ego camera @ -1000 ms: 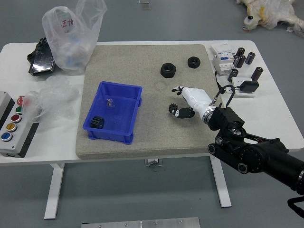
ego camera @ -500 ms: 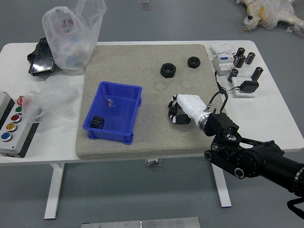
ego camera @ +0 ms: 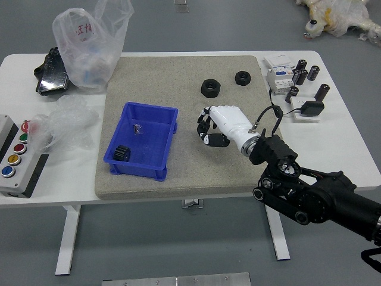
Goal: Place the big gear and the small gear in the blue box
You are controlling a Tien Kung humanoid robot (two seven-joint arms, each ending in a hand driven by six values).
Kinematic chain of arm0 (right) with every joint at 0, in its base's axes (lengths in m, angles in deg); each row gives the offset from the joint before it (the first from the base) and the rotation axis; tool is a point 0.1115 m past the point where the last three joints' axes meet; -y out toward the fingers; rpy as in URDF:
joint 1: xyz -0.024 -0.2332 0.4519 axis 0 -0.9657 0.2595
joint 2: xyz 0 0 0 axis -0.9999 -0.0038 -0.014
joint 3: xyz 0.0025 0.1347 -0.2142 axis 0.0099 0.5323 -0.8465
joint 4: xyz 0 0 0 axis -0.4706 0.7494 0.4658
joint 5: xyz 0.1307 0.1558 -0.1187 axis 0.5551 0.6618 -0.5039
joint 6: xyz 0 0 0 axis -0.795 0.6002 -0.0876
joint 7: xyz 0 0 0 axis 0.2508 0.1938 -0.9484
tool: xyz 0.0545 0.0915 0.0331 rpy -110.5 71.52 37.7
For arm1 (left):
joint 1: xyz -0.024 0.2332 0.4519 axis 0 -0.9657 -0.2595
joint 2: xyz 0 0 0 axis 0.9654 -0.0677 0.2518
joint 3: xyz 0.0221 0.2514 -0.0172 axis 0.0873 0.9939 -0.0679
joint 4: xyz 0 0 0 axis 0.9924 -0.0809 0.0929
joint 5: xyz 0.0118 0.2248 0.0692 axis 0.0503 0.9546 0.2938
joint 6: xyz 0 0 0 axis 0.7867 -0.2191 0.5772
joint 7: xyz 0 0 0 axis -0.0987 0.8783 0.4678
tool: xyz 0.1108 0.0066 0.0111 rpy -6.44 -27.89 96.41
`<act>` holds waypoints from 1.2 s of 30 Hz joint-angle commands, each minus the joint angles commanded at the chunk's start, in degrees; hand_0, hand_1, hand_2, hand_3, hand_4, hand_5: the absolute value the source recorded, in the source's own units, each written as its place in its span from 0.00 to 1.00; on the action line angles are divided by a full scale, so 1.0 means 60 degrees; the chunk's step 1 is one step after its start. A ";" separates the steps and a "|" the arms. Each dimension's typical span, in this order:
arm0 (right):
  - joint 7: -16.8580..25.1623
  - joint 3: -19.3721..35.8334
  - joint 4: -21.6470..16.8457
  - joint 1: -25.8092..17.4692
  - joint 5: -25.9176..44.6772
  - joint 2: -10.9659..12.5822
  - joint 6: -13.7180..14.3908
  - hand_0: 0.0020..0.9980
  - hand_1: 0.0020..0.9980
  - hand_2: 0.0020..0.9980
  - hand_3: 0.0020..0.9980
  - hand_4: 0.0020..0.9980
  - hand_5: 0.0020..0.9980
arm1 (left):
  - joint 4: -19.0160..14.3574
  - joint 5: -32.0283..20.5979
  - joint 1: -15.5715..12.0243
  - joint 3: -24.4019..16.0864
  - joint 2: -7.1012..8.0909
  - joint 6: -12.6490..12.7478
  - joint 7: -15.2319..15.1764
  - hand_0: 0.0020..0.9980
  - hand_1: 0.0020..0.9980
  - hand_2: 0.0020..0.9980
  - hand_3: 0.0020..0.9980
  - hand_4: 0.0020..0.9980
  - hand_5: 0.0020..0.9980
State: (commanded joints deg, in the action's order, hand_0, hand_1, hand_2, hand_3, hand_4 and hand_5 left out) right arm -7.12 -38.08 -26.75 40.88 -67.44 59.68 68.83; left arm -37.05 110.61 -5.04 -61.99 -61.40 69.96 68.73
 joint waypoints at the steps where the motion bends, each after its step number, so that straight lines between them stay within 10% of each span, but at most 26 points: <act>1: -0.0012 -0.0019 -0.0191 0.0032 -0.0086 -0.0028 -0.0008 0.45 0.47 0.32 0.41 0.16 0.00 | -0.0001 0.0001 0.0000 -0.0002 -0.0001 -0.0001 0.0002 0.67 0.56 0.53 0.65 0.73 0.37; 6: -0.0084 -0.0426 -0.1343 0.0348 -0.0664 -0.0512 -0.0139 0.45 0.47 0.32 0.41 0.16 0.00 | -0.0009 0.0018 0.0015 -0.0006 -0.0012 -0.0018 0.0009 0.67 0.56 0.53 0.65 0.73 0.37; 7: -0.0123 -0.0534 -0.1436 0.0414 -0.0727 -0.0634 -0.0218 0.49 0.62 0.61 0.59 0.15 0.20 | -0.0010 0.0028 0.0017 -0.0012 -0.0011 -0.0022 0.0011 0.67 0.56 0.53 0.65 0.73 0.37; 12: -0.0383 -0.1046 -0.1173 0.0625 -0.0853 -0.1116 -0.0638 0.49 0.62 0.61 0.59 0.15 0.20 | -0.0017 0.0085 0.0017 -0.0052 0.0003 -0.0042 0.0034 0.67 0.56 0.53 0.65 0.73 0.37; 13: -0.0400 -0.1084 -0.1106 0.0629 -0.0849 -0.1148 -0.0663 0.56 0.80 0.85 0.82 0.38 0.19 | -0.0018 0.0089 0.0014 -0.0056 0.0005 -0.0043 0.0036 0.67 0.56 0.53 0.65 0.73 0.38; 28: -0.0413 -0.1009 -0.1003 0.0442 -0.0659 -0.1145 -0.0582 0.58 0.83 0.87 0.88 0.47 0.22 | -0.0036 0.0072 0.0017 -0.0051 -0.0019 -0.0066 0.0065 0.67 0.56 0.53 0.65 0.73 0.39; 36: 0.0551 0.0808 -0.1967 -0.0573 0.1015 -0.0242 -0.0091 0.55 0.79 0.84 0.84 0.49 0.22 | -0.0029 -0.0045 -0.0025 0.0028 -0.0010 -0.0032 0.0041 0.67 0.56 0.53 0.65 0.73 0.39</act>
State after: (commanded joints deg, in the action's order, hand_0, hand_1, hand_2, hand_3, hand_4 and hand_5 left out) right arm -3.82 -33.23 -38.55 37.44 -61.35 58.22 68.29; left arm -37.23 110.34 -5.19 -61.82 -61.46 69.77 68.98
